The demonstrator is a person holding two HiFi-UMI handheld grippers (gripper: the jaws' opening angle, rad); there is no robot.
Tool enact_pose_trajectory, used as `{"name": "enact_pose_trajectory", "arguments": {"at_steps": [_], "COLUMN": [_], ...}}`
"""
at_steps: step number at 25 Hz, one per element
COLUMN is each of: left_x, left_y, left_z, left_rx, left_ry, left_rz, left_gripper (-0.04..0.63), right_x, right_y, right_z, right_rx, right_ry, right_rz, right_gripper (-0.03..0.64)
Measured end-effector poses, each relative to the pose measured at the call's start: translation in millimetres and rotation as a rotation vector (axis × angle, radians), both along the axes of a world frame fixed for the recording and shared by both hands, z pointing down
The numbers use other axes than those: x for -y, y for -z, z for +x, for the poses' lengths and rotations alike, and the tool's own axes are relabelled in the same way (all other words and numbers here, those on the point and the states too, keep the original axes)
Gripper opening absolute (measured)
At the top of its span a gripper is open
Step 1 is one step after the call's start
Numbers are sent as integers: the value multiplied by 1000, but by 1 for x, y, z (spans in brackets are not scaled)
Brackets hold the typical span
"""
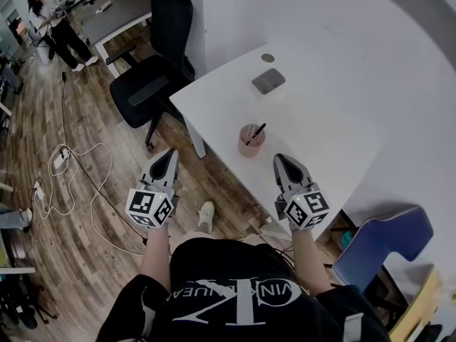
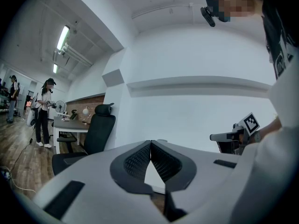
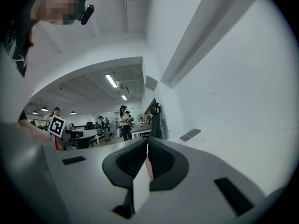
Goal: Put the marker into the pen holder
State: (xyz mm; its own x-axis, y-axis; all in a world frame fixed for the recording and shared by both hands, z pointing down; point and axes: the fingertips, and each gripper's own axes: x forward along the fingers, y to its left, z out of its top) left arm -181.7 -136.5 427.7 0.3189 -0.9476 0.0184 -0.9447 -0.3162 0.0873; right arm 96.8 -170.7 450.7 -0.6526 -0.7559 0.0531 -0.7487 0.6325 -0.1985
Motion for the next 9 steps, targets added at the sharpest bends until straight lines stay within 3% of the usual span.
{"name": "enact_pose_trajectory", "arguments": {"at_steps": [9], "left_x": [2], "left_y": [-1], "left_z": [-2], "left_rx": [3], "left_ry": [7], "left_rz": [-3], "left_gripper": [17], "right_x": [4], "right_y": [-4], "right_z": [-1], "right_rx": [6], "right_ry": [5], "right_rz": [-11], "right_gripper": [28]}}
